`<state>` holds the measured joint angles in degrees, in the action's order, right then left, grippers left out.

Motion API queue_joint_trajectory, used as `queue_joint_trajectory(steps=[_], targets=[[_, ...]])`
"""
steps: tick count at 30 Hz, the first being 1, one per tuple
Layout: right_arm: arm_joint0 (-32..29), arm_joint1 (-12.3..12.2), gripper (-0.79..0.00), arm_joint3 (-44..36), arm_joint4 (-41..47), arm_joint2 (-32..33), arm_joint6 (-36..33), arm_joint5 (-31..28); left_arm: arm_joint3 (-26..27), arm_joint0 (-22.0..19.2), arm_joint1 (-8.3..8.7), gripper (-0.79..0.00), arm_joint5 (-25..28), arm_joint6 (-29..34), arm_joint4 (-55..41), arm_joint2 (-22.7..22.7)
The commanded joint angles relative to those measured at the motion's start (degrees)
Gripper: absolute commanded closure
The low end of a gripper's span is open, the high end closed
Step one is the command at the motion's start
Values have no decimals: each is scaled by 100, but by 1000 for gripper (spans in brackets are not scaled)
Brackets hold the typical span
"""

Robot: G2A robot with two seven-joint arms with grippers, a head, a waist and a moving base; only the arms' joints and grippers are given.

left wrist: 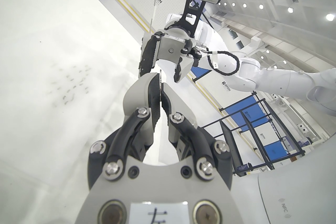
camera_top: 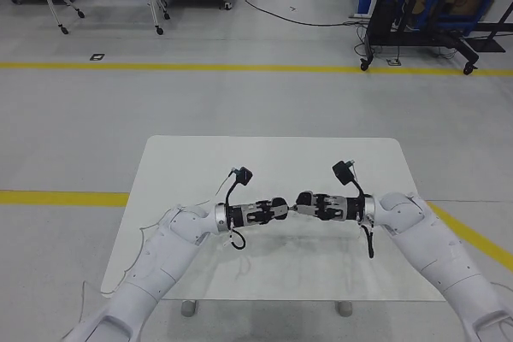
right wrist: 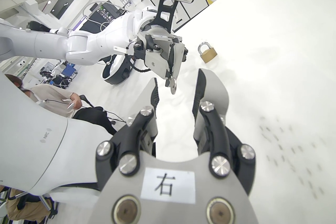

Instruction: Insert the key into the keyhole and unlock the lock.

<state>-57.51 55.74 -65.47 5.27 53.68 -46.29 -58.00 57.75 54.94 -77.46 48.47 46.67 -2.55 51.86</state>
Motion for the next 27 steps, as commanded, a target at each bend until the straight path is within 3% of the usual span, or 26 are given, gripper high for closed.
queue_joint_trajectory(steps=[1,5,7,9,11,19,20,21,27], targets=[[39,-50,-219,-15,50,-88,0,0,2,-5,5,0,17,4,-20,-11],[115,-129,-249,-82,142,-324,0,0,1,-17,18,0,46,25,-40,-29],[161,-156,-219,-79,207,-419,0,0,-1,-36,26,0,47,-10,67,-35],[207,-176,-139,-76,271,-505,0,0,13,-34,26,0,42,-78,168,-61],[247,-190,-9,-72,329,-588,0,0,33,-31,23,0,51,-139,248,-92],[381,-241,0,-48,393,-831,1,0,59,-24,23,0,148,-332,304,-149],[389,-248,0,-46,428,-836,1,0,64,-23,24,-234,171,-364,304,-149],[391,-256,0,-46,469,-827,1,0,65,-18,25,-785,180,-406,286,-144],[311,-314,0,18,625,-578,1,0,44,-27,39,-785,215,-548,306,-79]])
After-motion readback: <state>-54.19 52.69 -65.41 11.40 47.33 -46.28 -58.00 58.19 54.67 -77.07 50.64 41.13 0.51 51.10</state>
